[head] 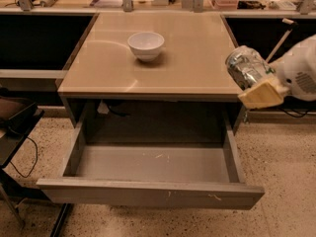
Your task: Place 7up can into top drawer
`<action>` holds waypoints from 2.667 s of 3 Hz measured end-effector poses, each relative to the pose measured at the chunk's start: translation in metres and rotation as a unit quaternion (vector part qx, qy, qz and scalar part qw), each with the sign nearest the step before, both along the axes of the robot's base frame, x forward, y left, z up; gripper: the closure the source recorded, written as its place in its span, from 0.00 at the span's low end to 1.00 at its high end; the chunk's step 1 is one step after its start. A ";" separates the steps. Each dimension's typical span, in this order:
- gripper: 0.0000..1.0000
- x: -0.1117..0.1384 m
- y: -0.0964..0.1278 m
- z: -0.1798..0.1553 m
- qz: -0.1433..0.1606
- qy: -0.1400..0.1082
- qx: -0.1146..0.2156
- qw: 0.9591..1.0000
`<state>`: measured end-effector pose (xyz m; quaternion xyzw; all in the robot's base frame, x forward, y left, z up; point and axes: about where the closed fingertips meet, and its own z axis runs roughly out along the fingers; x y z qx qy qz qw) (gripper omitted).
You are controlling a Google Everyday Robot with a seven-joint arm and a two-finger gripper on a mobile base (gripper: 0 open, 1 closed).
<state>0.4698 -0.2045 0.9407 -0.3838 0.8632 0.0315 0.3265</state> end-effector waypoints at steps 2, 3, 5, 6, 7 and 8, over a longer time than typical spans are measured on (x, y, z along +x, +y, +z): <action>1.00 -0.031 0.016 -0.105 -0.014 0.059 -0.033 0.998; 1.00 0.010 0.010 -0.187 -0.008 0.108 -0.019 0.994; 1.00 0.034 0.066 -0.212 0.058 0.101 -0.031 0.993; 1.00 0.053 0.137 -0.254 0.138 0.110 -0.043 0.983; 1.00 0.065 0.165 -0.298 0.172 0.131 -0.048 0.975; 1.00 0.065 0.169 -0.304 0.176 0.136 -0.047 0.974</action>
Offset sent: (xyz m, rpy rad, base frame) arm 0.0148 0.0108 -0.2253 -0.0572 0.2780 0.0338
